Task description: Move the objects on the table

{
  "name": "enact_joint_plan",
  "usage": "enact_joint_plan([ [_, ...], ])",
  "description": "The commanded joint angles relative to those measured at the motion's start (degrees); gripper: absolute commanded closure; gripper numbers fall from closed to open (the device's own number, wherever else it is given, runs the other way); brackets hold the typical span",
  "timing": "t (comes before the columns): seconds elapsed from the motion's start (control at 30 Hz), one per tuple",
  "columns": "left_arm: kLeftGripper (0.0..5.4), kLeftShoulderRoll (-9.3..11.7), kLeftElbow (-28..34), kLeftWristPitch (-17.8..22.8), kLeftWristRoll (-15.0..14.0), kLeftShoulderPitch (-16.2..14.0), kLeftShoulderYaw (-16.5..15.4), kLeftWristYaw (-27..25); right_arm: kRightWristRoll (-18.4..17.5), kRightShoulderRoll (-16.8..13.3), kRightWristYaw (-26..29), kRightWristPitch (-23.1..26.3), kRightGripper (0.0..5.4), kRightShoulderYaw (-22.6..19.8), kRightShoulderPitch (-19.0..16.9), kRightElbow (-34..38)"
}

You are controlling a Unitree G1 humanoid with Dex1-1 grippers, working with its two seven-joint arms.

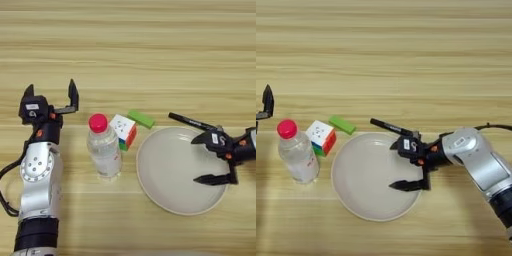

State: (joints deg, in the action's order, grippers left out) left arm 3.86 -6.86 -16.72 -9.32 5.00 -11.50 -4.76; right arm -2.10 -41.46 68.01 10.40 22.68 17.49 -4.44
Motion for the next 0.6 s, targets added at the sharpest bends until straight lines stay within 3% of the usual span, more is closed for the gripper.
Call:
enact_joint_plan([
  [0.03, 0.0, -0.1, -0.3, -0.6, 0.1, 0.7, 0.2, 0.1, 3.4, -3.6, 0.1, 0.3, 0.02, 0.4, -2.8, -2.2],
  [0.6, 0.0, 0.0, -0.9, -0.8, 0.1, 1.0, 0.2, 0.1, 3.8, -8.0, 1.7, -1.6, 0.02, -1.8, -4.7, -5.7],
])
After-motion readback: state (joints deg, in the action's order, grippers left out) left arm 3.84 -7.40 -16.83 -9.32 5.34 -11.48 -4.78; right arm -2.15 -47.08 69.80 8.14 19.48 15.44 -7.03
